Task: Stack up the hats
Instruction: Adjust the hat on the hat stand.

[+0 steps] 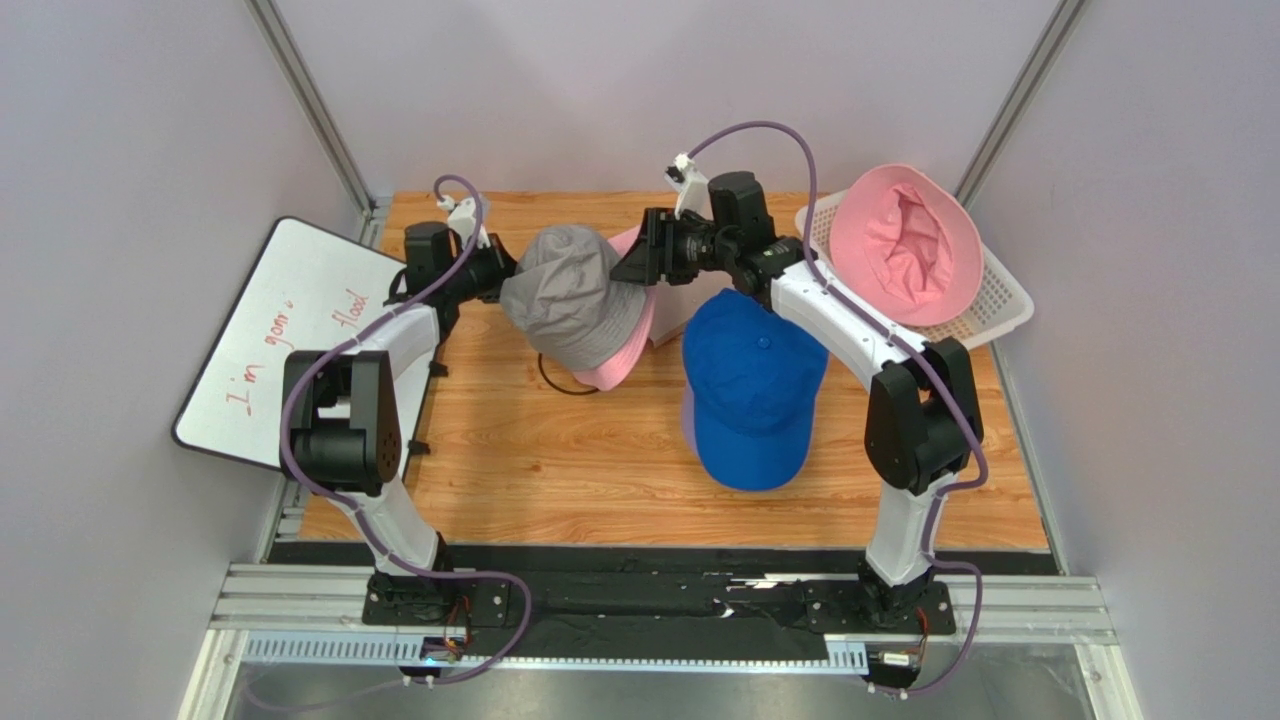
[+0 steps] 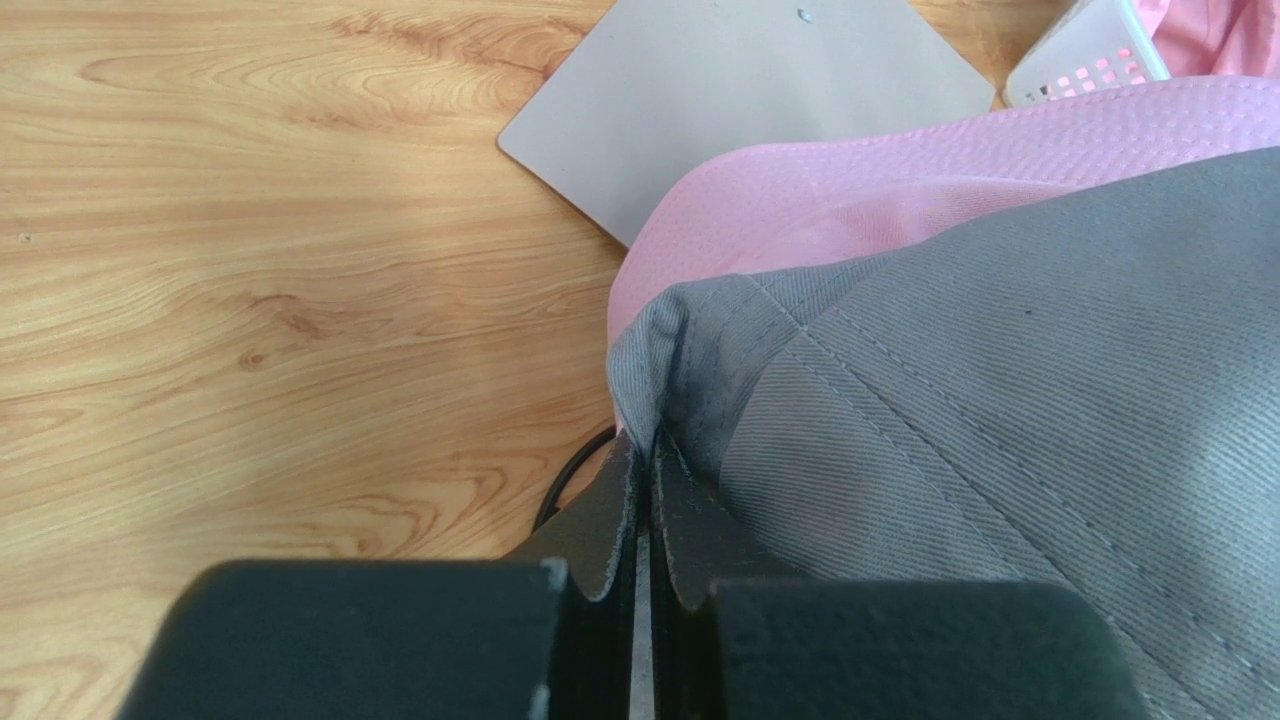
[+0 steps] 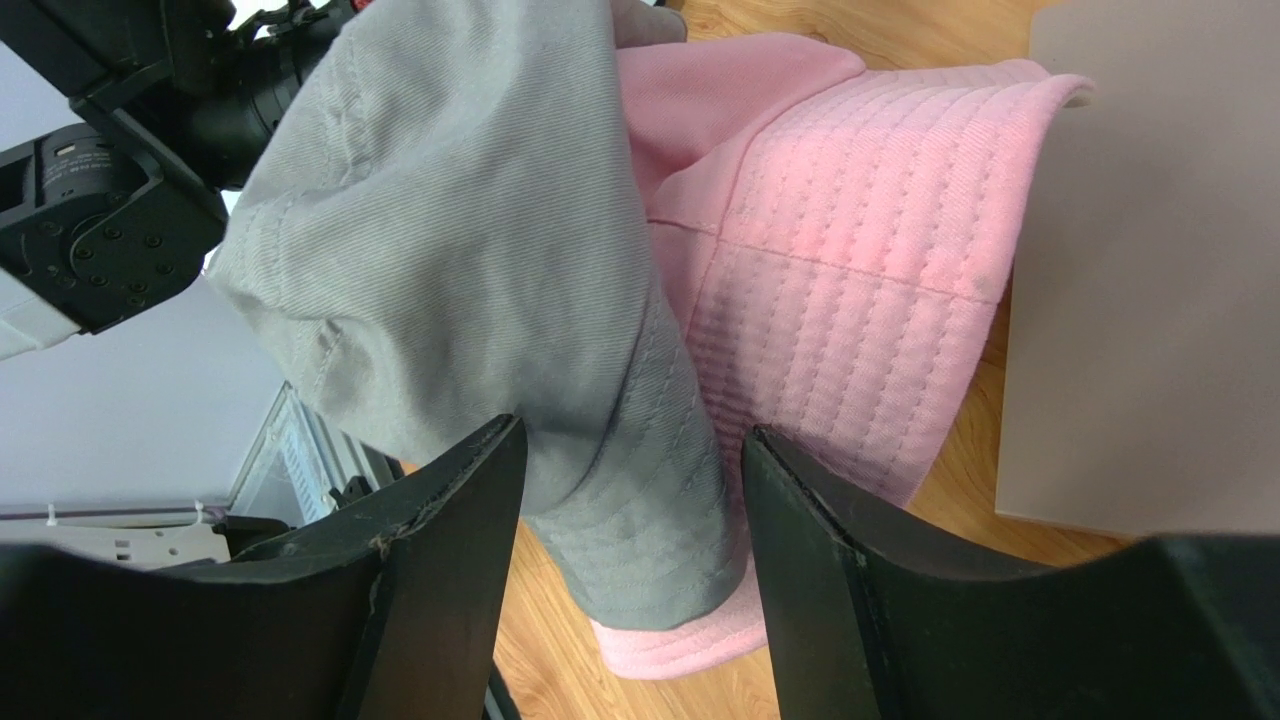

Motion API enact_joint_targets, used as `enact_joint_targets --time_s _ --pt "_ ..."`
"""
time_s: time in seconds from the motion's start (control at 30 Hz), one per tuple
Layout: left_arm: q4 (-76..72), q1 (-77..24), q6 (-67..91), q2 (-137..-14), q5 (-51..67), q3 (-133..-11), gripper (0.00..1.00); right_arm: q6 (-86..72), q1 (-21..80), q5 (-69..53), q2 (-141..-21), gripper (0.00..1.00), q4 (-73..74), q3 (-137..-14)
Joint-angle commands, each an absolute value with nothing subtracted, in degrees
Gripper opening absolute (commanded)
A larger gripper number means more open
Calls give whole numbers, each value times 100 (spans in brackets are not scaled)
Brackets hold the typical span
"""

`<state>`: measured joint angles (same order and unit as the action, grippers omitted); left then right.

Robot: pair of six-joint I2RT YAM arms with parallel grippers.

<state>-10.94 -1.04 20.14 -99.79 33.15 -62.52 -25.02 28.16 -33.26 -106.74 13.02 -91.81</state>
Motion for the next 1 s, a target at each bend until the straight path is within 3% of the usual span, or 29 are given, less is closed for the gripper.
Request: enact_joint_targets --time_s 0.0,0.37,0.63,0.8,0.97 --pt "-1143 -123 1881 -9677 3498 -6311 0 -2619 2690 -3551 -10819 61 783 -9483" --pt "-1186 -123 1907 -9624 3472 -6276 0 -3190 2707 -4614 -10908 61 -263 -9027" --pt "-1599 -132 2197 -9457 3664 -6065 0 -3121 2812 -4975 -10995 47 -90 -9079" --pt "-1793 -158 2268 -9369 3735 -5959 0 -2733 2944 -4641 -11127 62 510 -9255" --pt "-1802 -167 2232 -9325 3727 -5898 0 -2795 2962 -4623 -11241 63 510 -9316"
